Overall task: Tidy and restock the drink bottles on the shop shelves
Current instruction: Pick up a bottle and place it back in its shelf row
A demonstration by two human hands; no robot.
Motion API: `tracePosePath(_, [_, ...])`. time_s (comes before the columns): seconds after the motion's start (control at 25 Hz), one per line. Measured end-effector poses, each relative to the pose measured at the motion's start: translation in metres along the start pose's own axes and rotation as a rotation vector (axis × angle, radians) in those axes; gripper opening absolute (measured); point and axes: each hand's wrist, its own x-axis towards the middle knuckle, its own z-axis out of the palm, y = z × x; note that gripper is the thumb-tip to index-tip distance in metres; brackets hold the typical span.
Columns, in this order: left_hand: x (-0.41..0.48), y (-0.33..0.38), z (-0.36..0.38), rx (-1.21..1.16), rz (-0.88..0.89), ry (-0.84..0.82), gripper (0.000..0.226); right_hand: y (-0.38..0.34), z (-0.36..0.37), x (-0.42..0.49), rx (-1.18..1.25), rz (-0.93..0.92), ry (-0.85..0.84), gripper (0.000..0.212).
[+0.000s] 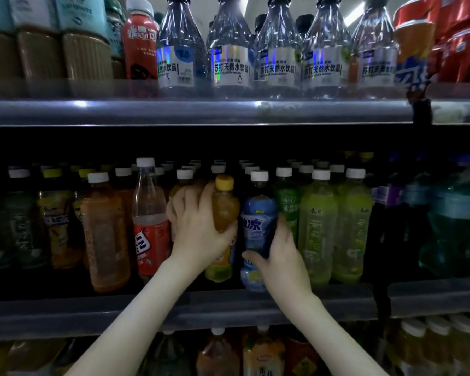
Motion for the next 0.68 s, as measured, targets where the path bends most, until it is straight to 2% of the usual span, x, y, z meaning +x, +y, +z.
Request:
tracePosePath(0.08, [-0.012,0.002,-0.008,-0.104,0.011,0.029,0.074,-0.001,0.003,0.001,0.020,0.000,-0.011,0.091])
tracePosePath(0.24, [-0.036,0.007,-0.023,-0.378,-0.022,-0.056,0.080,-0.009,0.014,0.002,0.022,-0.005,0.011,0.092])
tracePosePath(0.44, [-0.055,0.012,-0.055,-0.465,0.125,0.166,0.075,-0.026,-0.014,-0.032,0.123,-0.050,0.068,0.092])
tracePosePath(0.52, [-0.062,0.026,-0.069,-0.523,0.179,0.189,0.073,-0.039,-0.038,-0.061,0.254,-0.132,-0.034,0.090])
tracePosePath(0.6, [-0.070,0.053,-0.075,-0.665,0.189,0.092,0.073,-0.040,-0.058,-0.085,0.318,-0.174,-0.144,0.091])
tracePosePath(0.68, [-0.083,0.088,-0.069,-0.798,0.157,-0.105,0.078,-0.025,-0.079,-0.106,0.334,-0.142,-0.154,0.079])
